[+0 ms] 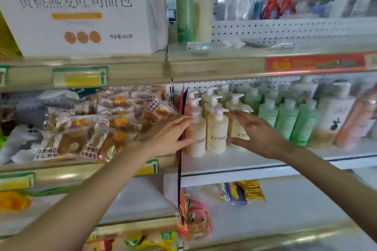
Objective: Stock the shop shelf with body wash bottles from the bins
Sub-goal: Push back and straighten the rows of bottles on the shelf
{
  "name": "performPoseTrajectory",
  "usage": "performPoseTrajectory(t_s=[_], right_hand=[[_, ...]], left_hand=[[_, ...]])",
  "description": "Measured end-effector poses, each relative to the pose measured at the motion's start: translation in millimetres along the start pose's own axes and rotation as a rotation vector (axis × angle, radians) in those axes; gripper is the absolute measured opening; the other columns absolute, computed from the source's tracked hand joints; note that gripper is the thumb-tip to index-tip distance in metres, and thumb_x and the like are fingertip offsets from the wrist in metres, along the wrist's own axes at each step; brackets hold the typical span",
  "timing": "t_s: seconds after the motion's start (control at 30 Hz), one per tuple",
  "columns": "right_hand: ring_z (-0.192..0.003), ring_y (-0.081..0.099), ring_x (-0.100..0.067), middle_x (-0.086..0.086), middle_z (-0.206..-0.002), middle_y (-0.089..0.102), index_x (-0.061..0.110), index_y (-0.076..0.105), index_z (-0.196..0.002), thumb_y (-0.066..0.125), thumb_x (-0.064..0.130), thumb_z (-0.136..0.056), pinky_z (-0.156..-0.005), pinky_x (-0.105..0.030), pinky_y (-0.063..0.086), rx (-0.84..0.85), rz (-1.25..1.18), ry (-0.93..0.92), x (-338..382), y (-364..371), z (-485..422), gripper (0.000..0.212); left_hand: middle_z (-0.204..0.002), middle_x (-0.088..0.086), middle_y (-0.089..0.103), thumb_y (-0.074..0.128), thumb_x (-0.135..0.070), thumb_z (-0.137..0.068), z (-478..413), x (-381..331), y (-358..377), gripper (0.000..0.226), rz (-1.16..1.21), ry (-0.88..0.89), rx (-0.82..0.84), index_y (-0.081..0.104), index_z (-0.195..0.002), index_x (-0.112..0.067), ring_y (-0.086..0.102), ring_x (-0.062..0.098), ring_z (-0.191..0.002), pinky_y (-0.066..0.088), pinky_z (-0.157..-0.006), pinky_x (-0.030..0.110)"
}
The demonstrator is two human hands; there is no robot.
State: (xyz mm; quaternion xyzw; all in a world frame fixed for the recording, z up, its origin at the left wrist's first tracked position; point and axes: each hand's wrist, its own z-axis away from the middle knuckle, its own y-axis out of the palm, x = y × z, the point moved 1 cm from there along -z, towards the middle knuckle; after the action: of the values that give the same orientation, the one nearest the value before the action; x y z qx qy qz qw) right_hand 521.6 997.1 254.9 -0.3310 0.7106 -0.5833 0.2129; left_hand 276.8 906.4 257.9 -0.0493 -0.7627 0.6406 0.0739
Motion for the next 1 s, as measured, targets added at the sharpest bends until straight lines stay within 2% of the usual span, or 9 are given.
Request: performPoseTrajectory(t_s=[0.13, 0.27, 0.33, 0.47, 0.6, 0.7, 0.8, 0.87, 1.0], right_hand=[[-0.144, 0.021, -0.017, 0.001, -0.159, 0.017, 0.021, 0.017, -0.151, 0.044, 0.065, -0.086, -0.115, -0.034, 0.022, -0.014, 0.012, 0.015, -2.8, -7.7, -15.9, 0.083], [-0.144, 0.02, -0.017, 0.002, -0.159, 0.016, 0.021, 0.013, -0.152, 0.041, 0.065, -0.086, -0.115, -0.037, 0.022, -0.022, 0.011, 0.018, -5.5, -4.7, -43.7, 0.084], [-0.145, 0.017, -0.016, 0.004, -0.159, 0.013, 0.021, 0.011, -0.152, 0.04, 0.065, -0.086, -0.115, -0.038, 0.02, -0.015, 0.021, 0.008, -8.2, -3.5, -60.4, 0.084], [-0.146, 0.012, -0.014, 0.005, -0.16, 0.011, 0.02, 0.012, -0.153, 0.046, 0.06, -0.089, -0.119, -0.036, 0.014, -0.025, -0.01, -0.02, -19.4, -6.7, -98.0, 0.083], [-0.144, 0.021, -0.019, -0.003, -0.157, 0.022, 0.016, 0.018, -0.151, 0.046, 0.06, -0.087, -0.117, -0.036, 0.019, -0.062, -0.039, -0.06, -26.1, -7.8, -138.5, 0.083], [-0.142, 0.026, -0.022, -0.008, -0.155, 0.028, 0.018, 0.018, -0.152, 0.037, 0.07, -0.082, -0.114, -0.031, 0.023, -0.036, -0.047, -0.092, -24.0, -3.1, -161.8, 0.089], [-0.142, 0.024, -0.022, -0.006, -0.156, 0.025, 0.021, 0.014, -0.153, 0.04, 0.062, -0.089, -0.109, -0.026, 0.022, 0.002, -0.008, -0.143, -19.8, 3.9, -181.2, 0.08], [-0.144, 0.022, -0.022, -0.005, -0.158, 0.021, 0.02, 0.012, -0.153, 0.039, 0.06, -0.091, -0.112, -0.029, 0.02, 0.032, -0.013, -0.168, -17.9, 8.6, -194.0, 0.079], [-0.14, 0.03, -0.028, -0.008, -0.156, 0.025, 0.022, 0.014, -0.152, 0.038, 0.063, -0.089, -0.111, -0.038, 0.029, 0.049, -0.032, -0.202, -20.3, 19.1, -214.7, 0.079]], left_hand=[[-0.154, -0.001, 0.03, 0.043, -0.048, -0.097, -17.4, 3.4, -0.4, 0.062, 0.057, 0.001, -0.008, 0.019, -0.149, -0.025, 0.032, 0.018, -0.138, 0.026, -0.112, 0.033], [-0.15, 0.003, 0.036, 0.036, -0.056, -0.094, -38.9, 24.4, 6.3, 0.065, 0.092, -0.023, 0.012, 0.011, -0.148, -0.031, 0.042, 0.022, -0.131, 0.043, -0.102, 0.038], [-0.151, 0.004, 0.036, 0.032, -0.059, -0.093, -50.0, 36.9, 7.9, 0.065, 0.082, -0.03, -0.006, 0.006, -0.148, -0.035, 0.044, 0.023, -0.13, 0.047, -0.098, 0.041], [-0.149, -0.002, 0.04, 0.026, -0.066, -0.088, -69.3, 53.7, 2.1, 0.072, 0.01, -0.017, -0.075, 0.016, -0.149, -0.027, 0.039, 0.025, -0.133, 0.035, -0.108, 0.042], [-0.14, 0.003, 0.049, 0.01, -0.073, -0.084, -77.4, 61.5, -1.0, 0.08, -0.252, 0.01, -0.098, 0.009, -0.149, -0.026, 0.042, 0.023, -0.131, 0.025, -0.114, 0.038], [-0.13, 0.005, 0.057, 0.005, -0.072, -0.086, -80.5, 68.5, -5.5, 0.083, -0.374, 0.02, -0.176, 0.026, -0.147, -0.019, 0.046, 0.022, -0.125, 0.025, -0.107, 0.034], [-0.129, 0.01, 0.058, 0.009, -0.066, -0.087, -83.1, 68.9, -3.9, 0.082, -0.348, 0.03, -0.217, 0.045, -0.137, -0.011, 0.048, 0.026, -0.124, 0.029, -0.104, 0.036], [-0.134, 0.01, 0.054, 0.015, -0.064, -0.09, -86.9, 64.5, -3.1, 0.077, -0.277, 0.029, -0.21, 0.045, -0.136, -0.011, 0.048, 0.025, -0.126, 0.034, -0.105, 0.036], [-0.135, 0.008, 0.051, 0.025, -0.058, -0.09, -93.9, 65.1, -3.1, 0.068, -0.186, 0.025, -0.158, 0.039, -0.139, -0.014, 0.05, 0.022, -0.123, 0.039, -0.101, 0.033]])
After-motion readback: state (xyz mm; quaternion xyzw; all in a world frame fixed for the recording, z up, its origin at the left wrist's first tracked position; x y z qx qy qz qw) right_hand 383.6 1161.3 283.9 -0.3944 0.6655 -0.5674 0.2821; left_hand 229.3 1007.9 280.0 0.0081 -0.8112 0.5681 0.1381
